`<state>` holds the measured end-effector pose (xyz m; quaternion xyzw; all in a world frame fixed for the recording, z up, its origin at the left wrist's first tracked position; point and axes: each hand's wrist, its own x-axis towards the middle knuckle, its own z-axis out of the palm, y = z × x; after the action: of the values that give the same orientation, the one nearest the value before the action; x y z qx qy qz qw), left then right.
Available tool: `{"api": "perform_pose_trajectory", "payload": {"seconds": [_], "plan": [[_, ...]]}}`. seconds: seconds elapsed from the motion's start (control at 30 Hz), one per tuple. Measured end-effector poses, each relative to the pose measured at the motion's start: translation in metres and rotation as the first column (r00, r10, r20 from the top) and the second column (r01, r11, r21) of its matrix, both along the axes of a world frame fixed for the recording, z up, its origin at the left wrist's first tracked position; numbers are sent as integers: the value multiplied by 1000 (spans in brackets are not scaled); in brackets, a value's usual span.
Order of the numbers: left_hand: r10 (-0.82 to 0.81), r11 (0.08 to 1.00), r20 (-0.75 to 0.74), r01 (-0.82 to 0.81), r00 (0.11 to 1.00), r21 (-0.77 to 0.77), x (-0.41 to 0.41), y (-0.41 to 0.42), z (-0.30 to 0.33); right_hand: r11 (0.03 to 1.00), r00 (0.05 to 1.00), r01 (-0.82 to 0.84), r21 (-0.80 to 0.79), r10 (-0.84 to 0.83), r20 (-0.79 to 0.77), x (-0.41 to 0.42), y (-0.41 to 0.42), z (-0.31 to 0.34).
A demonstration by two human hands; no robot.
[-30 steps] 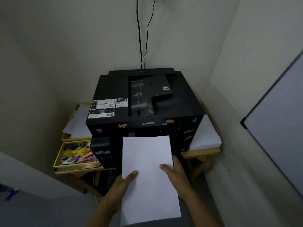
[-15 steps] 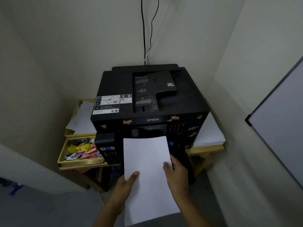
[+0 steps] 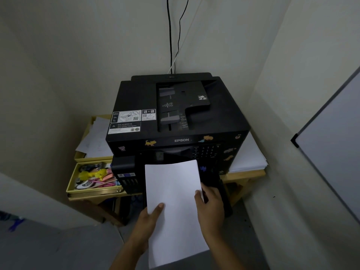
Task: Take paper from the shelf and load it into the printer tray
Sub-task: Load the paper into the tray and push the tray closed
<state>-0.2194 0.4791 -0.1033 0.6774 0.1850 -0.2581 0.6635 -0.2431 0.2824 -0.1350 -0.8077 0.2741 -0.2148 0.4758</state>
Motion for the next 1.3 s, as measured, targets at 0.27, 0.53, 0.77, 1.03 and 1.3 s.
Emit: {"api": "perform_pose_trajectory", "payload": {"seconds": [0.27, 0.53, 0.77, 1.03, 1.3], "plan": [[1, 998, 6, 0, 1000, -58, 2, 2, -4, 999, 999, 3, 38, -5, 51, 3, -2, 3], [-8, 998, -1, 8, 1000, -55, 2, 4, -8, 989, 997, -70, 132, 65, 39, 2, -6, 8], [44, 996, -54, -48, 998, -71, 0, 1, -7, 959, 971, -210, -191, 227, 74, -5, -7, 0], [31, 995, -52, -36, 998, -94, -3, -3, -10, 985, 989, -136, -105, 142, 46, -6, -7, -5], [26, 998, -13, -27, 1000, -59, -6, -3, -6, 996, 995, -66, -61, 70, 65, -7, -10, -8]]}}
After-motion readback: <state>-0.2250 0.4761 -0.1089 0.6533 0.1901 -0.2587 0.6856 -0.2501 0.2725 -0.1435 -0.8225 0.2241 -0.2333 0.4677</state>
